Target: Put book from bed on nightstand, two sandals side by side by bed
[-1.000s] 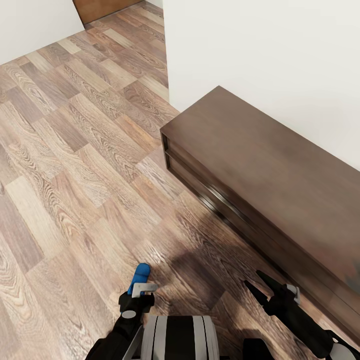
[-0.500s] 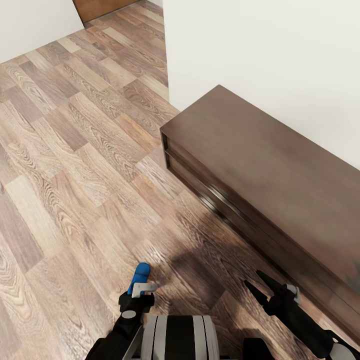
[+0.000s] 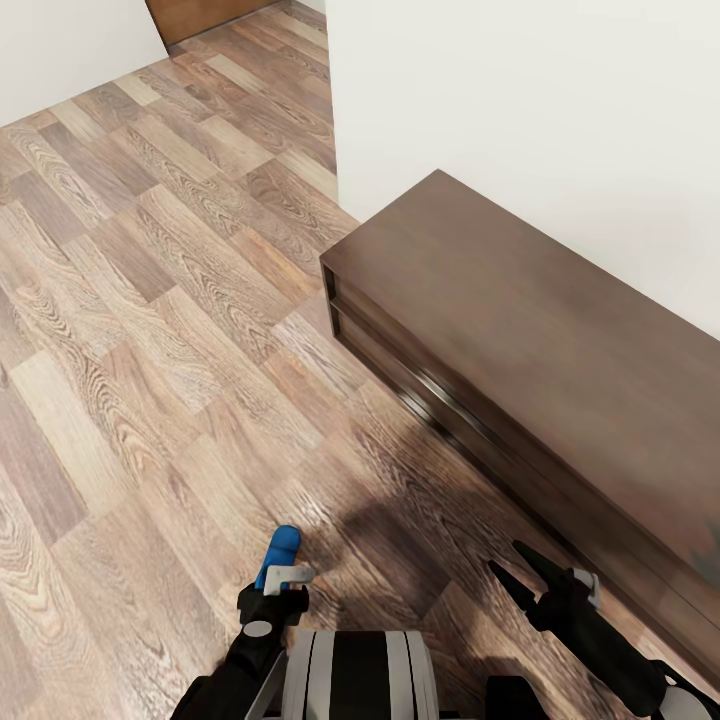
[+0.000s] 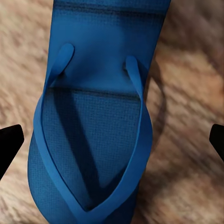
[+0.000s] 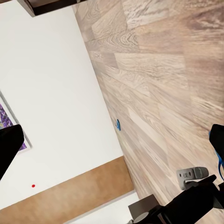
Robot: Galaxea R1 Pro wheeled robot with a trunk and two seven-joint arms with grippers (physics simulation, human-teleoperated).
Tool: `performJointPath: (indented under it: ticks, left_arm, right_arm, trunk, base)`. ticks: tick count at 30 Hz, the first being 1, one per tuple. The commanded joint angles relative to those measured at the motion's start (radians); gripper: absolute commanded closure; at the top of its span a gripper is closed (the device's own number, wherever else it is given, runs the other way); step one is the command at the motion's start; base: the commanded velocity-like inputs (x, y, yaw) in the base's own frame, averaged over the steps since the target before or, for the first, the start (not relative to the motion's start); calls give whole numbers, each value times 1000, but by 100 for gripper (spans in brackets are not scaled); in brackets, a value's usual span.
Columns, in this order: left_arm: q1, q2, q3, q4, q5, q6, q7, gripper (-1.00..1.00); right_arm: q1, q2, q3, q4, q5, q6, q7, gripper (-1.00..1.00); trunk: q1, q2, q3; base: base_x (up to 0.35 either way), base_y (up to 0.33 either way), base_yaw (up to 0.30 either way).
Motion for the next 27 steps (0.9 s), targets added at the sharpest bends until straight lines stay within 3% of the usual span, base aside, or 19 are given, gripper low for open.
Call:
performJointPath:
  ticks: [1, 27]
  left_arm:
    - [0, 1, -4, -1, 10, 3, 9, -100]
    - [0, 1, -4, -1, 10, 5, 9, -100]
  right_arm:
    - [0, 0, -1, 0, -3, 5, 0, -100]
    - [0, 0, 0, 0, -3, 5, 1, -100]
  trunk:
    - [0, 0, 0]
    - [0, 0, 0]
  base:
    - [0, 0, 0]
    - [4, -35, 0]
